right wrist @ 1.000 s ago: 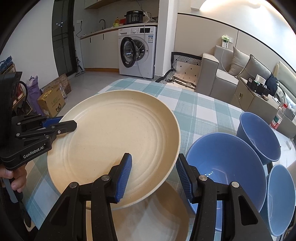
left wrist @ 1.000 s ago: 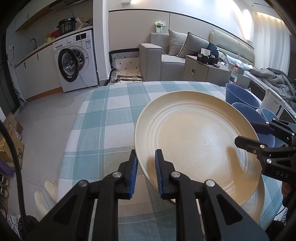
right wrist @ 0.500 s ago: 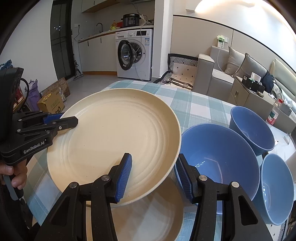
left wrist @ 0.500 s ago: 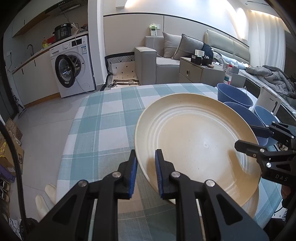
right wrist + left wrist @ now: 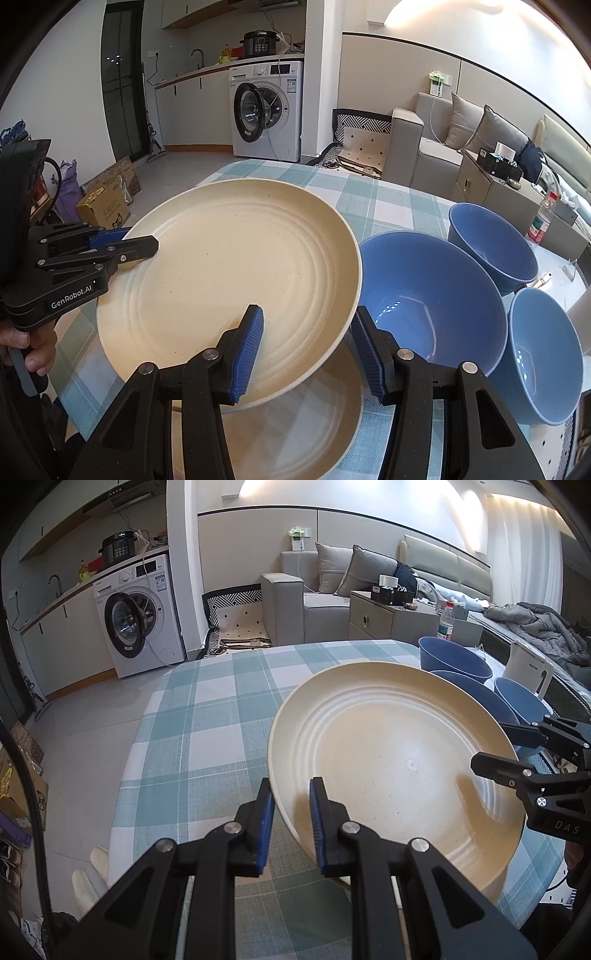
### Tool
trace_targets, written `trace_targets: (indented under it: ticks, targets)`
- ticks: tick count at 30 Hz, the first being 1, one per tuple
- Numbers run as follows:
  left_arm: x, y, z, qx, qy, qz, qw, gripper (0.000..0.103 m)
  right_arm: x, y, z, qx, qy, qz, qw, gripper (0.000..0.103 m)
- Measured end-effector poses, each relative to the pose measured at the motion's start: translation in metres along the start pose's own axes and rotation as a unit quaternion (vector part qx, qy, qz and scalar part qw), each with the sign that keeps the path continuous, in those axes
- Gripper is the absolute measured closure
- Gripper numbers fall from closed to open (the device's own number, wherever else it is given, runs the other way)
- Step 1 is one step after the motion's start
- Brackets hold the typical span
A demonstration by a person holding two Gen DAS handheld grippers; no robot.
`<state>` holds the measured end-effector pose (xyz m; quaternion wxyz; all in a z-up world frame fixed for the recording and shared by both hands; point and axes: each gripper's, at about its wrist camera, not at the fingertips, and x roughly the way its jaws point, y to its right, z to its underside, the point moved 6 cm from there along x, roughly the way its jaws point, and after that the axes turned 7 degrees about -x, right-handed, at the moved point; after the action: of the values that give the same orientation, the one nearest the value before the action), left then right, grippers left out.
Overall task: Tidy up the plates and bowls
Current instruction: 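Carry the held cream plate with both grippers over the first cream plate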
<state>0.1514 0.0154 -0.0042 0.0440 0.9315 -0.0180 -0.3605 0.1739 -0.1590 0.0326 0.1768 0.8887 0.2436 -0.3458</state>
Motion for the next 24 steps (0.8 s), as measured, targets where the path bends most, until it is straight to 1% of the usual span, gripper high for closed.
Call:
trace_targets:
  ticks: [6, 14, 24]
  targets:
    - [-0.005, 0.004, 0.008, 0.003, -0.002, 0.003, 1.0, 0.087, -0.008, -0.001, 0.004, 0.001, 0.003, -0.002, 1.0, 0.051]
    - [-0.008, 0.007, 0.014, 0.004, -0.003, 0.006, 1.0, 0.087, -0.016, -0.004, 0.018, 0.003, 0.003, -0.007, 1.0, 0.051]
    - [-0.014, 0.02, 0.028, 0.016, -0.007, 0.011, 0.9998, 0.086, -0.031, -0.004, 0.034, 0.012, 0.009, -0.007, 1.0, 0.051]
